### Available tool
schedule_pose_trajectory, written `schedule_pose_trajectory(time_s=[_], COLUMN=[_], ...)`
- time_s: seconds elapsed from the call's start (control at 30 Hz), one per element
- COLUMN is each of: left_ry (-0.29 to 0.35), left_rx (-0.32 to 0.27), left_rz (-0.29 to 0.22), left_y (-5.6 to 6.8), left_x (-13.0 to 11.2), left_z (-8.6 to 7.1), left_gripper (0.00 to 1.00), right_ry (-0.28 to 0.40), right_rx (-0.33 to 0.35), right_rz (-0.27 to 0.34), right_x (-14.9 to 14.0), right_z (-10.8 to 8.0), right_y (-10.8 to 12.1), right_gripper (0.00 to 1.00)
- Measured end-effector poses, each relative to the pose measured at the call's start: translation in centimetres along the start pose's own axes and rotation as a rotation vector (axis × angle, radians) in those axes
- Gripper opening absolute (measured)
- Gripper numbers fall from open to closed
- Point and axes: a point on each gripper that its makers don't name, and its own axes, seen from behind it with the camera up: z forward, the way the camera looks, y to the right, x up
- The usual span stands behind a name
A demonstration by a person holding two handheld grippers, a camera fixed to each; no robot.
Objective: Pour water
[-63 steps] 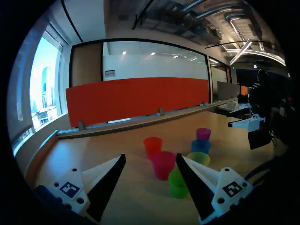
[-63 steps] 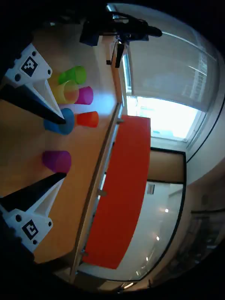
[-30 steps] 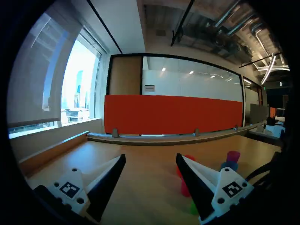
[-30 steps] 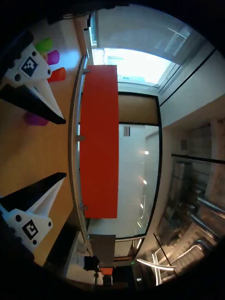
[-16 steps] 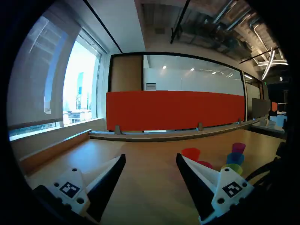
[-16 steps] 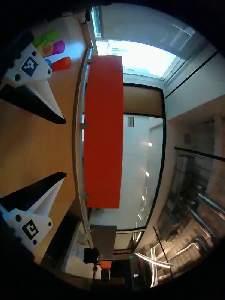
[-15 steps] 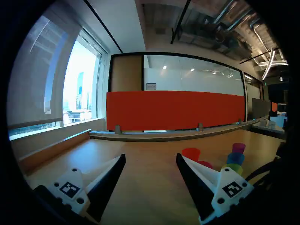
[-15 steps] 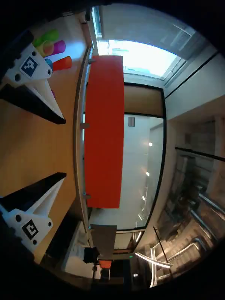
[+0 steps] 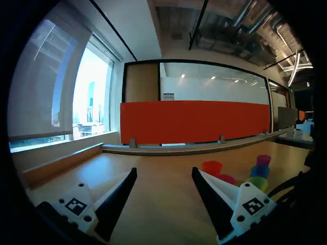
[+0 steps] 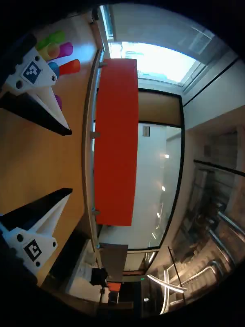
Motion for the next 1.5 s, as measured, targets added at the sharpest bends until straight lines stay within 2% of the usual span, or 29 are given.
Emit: schedule_pose_trajectory(time_s=[0.2,0.4,0.9,1.1,1.5], left_ry=[0.007,0.009,-0.012,-0.012,-0.011], left_rx=[0.012,0.011,0.013,0.012,0.003], left_rz=[-0.013,-0.017,-0.023,-0.006,-0.008], left_y=[-0.5,-0.5,-0.7,-0.6,-0.5], left_x=[-0.5,-1.0,-2.8,-2.9,-2.8], left_z=[0.1,0.4,0.9,1.0,0.9], left_gripper=[1.0,1.0,1.0,1.0,1.0], right_ry=[0.0,-0.005,-0.007,-0.007,-0.003], right_rx=[0.004,0.007,-0.015,-0.013,-0.013], right_rz=[0.004,-0.004,-0.005,-0.006,0.004], right_x=[0.0,-0.2,-0.3,-0.3,0.0], right_z=[0.1,0.1,-0.1,-0.1,-0.1], right_y=[-0.4,-0.7,0.2,0.0,0.3], right_gripper=[1.0,1.0,1.0,1.0,1.0])
